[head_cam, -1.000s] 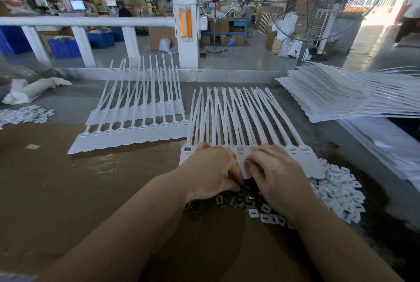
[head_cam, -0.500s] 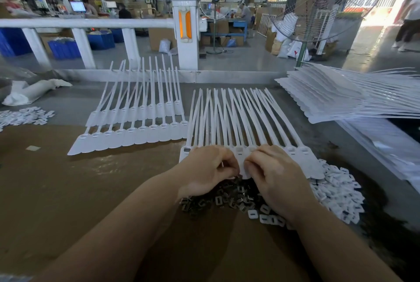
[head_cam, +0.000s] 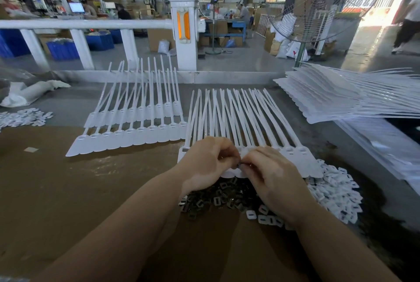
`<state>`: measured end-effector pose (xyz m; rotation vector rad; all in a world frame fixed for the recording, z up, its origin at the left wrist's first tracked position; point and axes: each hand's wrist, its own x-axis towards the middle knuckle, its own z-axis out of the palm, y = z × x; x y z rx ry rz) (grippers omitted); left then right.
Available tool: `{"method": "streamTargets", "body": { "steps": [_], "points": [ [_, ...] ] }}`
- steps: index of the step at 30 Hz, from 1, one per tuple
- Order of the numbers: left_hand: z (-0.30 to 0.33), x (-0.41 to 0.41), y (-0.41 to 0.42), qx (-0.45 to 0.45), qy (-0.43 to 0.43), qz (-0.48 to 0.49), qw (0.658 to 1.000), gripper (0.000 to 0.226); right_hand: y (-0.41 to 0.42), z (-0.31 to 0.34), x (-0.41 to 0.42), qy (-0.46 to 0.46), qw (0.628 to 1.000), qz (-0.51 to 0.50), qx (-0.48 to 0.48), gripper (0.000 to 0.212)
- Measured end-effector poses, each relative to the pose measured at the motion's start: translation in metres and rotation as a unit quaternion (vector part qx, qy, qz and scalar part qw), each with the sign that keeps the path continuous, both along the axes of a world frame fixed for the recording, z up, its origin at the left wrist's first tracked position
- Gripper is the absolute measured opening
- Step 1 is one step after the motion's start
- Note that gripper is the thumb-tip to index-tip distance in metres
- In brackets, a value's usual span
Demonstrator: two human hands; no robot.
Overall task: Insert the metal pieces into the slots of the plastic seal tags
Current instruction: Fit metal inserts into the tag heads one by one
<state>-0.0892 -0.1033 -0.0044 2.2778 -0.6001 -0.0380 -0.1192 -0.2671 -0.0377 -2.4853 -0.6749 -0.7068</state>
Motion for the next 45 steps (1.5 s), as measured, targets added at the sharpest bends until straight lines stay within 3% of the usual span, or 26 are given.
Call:
{"method": "streamTargets", "body": {
  "steps": [6, 17, 22, 27, 45],
  "points": [
    [0.003, -0.002, 0.003, -0.021, 0.029, -0.015, 0.999, 0.015, 0.0, -0.001, 0.001, -0.001, 1.0, -0.006, 0.002, 0.007],
    [0.004, -0.003, 0.004, -0.01, 0.021, -0.005, 1.0, 0.012, 0.0, 0.001, -0.001, 0.015, 1.0, 0.002, 0.002, 0.018],
    [0.003, -0.001, 0.011, -0.12, 0.087, 0.026, 0.989, 0.007, 0.0, 0.001, -0.002, 0.013, 1.0, -0.001, 0.016, 0.019],
    [0.003, -0.001, 0.015, -0.161, 0.131, 0.038, 0.978, 0.007, 0.0, 0.001, -0.001, -0.004, 1.0, 0.004, 0.018, 0.005],
    [0.001, -0.008, 0.01, -0.117, 0.066, 0.021, 0.991, 0.012, 0.001, 0.002, -0.003, -0.004, 1.0, 0.011, 0.018, 0.006]
  ]
}}
